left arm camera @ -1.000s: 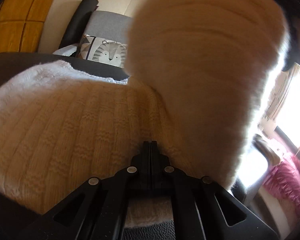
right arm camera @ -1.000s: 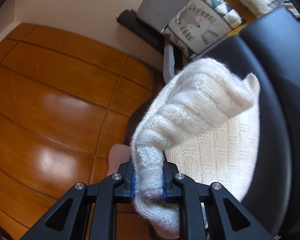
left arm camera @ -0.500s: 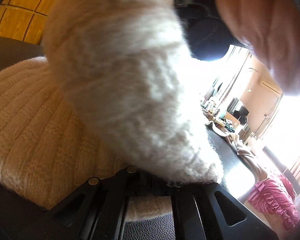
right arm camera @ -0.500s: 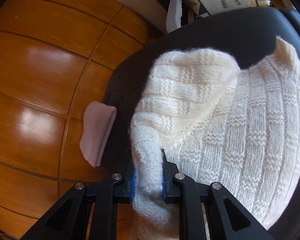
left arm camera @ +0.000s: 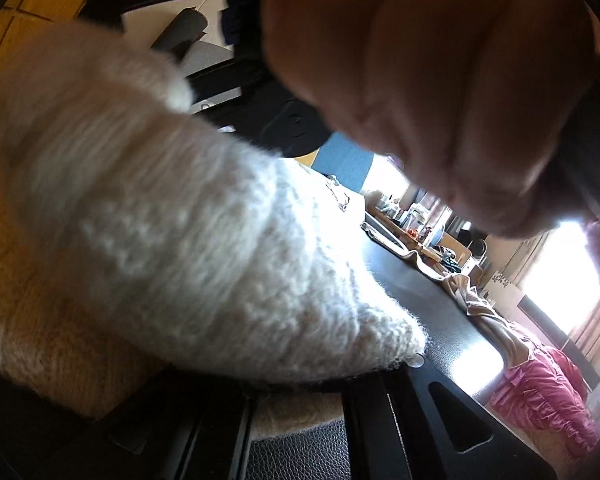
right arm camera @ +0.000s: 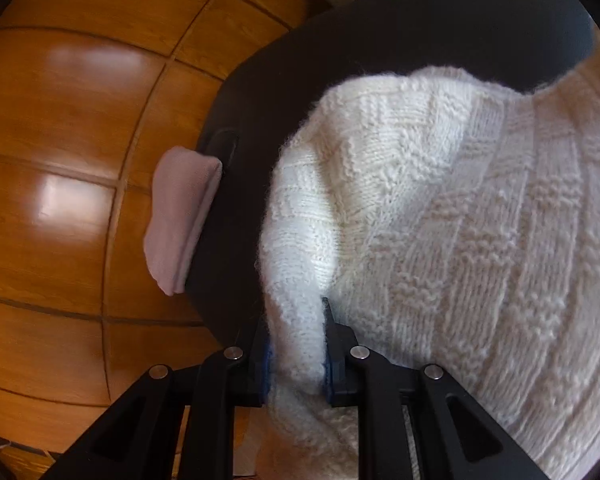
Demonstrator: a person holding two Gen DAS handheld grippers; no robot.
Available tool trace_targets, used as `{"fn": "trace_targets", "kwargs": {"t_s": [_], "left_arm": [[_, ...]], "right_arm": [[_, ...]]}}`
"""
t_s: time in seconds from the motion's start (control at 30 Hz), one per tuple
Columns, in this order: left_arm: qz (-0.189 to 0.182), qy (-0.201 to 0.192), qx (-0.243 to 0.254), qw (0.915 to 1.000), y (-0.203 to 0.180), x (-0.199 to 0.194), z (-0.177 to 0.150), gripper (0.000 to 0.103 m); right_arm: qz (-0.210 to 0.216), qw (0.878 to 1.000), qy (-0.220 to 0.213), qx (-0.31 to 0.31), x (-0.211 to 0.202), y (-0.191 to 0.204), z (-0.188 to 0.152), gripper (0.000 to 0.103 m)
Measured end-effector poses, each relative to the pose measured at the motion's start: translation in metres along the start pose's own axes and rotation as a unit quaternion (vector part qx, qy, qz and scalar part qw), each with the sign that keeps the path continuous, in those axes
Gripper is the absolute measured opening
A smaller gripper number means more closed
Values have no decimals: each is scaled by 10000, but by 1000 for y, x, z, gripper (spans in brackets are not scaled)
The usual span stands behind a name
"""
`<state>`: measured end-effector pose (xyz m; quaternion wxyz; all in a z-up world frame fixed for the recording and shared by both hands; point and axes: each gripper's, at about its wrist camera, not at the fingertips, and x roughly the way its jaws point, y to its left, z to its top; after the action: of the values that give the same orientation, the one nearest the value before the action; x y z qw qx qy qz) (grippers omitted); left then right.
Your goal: Fold clothes
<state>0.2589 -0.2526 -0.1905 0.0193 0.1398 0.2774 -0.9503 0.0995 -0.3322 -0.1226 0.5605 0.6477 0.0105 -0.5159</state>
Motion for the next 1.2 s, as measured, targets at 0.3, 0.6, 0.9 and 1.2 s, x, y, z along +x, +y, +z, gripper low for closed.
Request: {"fn": "trace_targets", "kwargs": {"t_s": [0.3,0.6,0.9,1.2], "left_arm": [[-70,-45,-32,10000,4,4,1,0],[-92,3,7,10000,14,24,13,0],[174,166,-143,9996,3,19,2,0],[177,432,240,9986,-7,-21,-6,8]], "right_arm": [[-220,9976,242,-613,15,32,12,31],[-1373,9603,-982,-2222,-62,65,-40,28],[-2240,9146,-294,-3353,-34,66,-90,23],[-1720,9172,293,-3581,23,71,-70,23]]}}
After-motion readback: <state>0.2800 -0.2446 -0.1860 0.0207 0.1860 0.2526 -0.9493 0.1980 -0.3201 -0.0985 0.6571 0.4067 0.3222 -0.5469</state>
